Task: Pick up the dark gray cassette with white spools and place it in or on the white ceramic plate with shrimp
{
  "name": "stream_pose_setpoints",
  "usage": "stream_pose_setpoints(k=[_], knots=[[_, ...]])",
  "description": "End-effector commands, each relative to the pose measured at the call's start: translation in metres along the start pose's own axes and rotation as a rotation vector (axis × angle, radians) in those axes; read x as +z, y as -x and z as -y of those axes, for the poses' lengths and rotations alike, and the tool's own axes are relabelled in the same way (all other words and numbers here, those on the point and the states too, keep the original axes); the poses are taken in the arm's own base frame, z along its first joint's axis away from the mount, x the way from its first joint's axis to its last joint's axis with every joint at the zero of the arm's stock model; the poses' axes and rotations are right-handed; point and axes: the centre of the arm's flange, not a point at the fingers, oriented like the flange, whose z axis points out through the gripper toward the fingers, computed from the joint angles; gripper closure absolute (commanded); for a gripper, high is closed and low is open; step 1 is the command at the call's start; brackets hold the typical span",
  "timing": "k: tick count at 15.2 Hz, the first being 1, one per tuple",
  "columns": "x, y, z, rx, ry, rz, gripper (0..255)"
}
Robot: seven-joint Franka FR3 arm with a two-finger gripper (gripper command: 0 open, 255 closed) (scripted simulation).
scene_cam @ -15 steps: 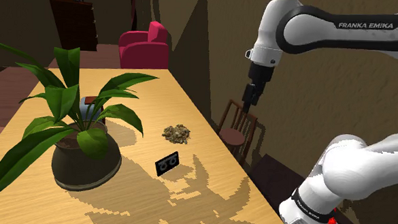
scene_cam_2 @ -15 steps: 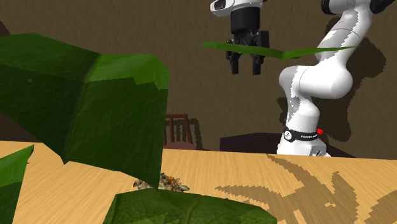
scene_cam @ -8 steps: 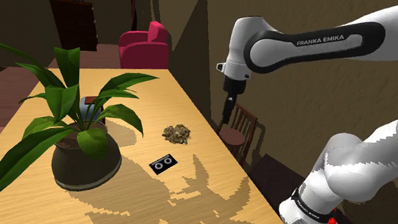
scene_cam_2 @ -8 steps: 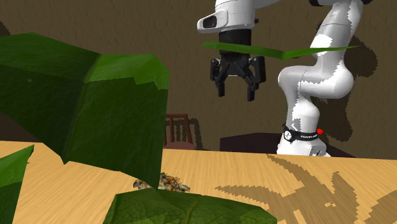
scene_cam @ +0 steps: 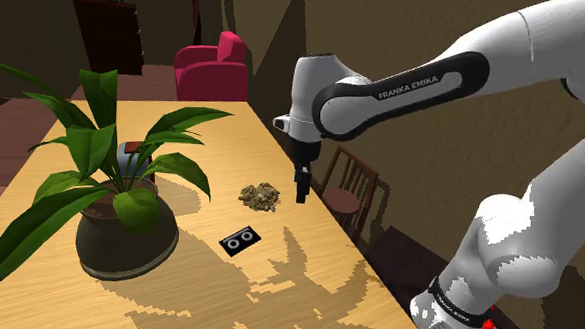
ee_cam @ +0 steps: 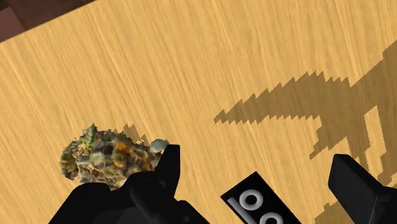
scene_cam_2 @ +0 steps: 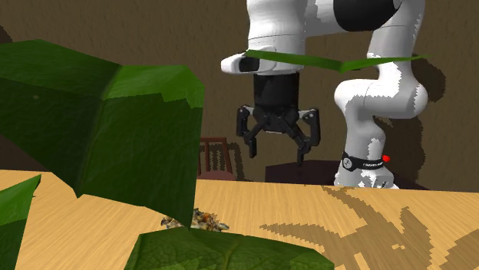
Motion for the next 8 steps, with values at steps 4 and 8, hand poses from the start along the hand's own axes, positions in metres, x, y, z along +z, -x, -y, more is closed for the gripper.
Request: stream_pose_setpoints(k=[4,8], knots=[[0.041,-0.051,0.023,-0.227,0.023,0.011,0],[0.071,-0.084,0.047,-0.39,0.04,0.02,0]])
